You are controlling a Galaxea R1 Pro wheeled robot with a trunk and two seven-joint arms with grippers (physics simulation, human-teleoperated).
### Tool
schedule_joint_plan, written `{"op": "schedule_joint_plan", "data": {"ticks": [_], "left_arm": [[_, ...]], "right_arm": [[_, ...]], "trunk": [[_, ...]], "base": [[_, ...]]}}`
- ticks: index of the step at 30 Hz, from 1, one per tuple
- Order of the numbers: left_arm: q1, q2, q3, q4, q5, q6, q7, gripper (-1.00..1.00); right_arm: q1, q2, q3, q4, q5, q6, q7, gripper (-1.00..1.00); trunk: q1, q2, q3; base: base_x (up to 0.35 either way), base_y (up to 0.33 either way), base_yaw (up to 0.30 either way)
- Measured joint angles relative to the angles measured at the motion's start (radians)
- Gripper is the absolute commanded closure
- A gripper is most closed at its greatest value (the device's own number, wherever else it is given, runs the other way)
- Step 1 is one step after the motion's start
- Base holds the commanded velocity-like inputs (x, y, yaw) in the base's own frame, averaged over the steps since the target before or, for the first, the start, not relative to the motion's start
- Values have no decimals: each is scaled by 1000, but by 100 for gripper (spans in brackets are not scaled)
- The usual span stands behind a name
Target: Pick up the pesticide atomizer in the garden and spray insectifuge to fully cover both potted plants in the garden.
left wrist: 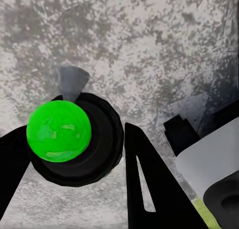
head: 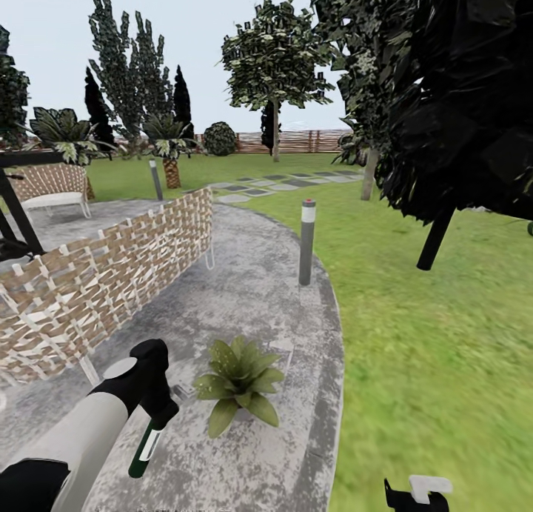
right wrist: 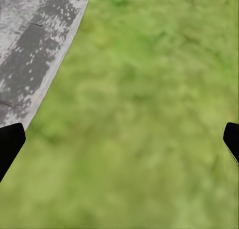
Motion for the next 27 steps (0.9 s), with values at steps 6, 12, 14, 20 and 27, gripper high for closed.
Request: {"op": "schedule_joint_plan", "data": {"ticks": [6,12,14,20,27], "left_arm": [[0,0,2,0,0,0,0,100],[1,3,68,3,-1,-2,2,100],[1,3,72,3,-1,-3,2,100],[2,2,73,2,-1,-3,2,100],[15,-1,75,15,3,-3,50,100]], "right_arm": [[0,0,0,0,0,0,0,-100],[0,0,0,0,0,1,0,-100],[0,0,0,0,0,1,0,-100],[0,0,0,0,0,0,0,-100],[0,0,0,0,0,0,0,-100]], "trunk": [[0,0,0],[0,0,0],[0,0,0],[0,0,0],[0,0,0]], "base": [[1,-272,275],[0,-273,275],[-3,-273,275],[-90,-270,275],[-100,-229,220]]}}
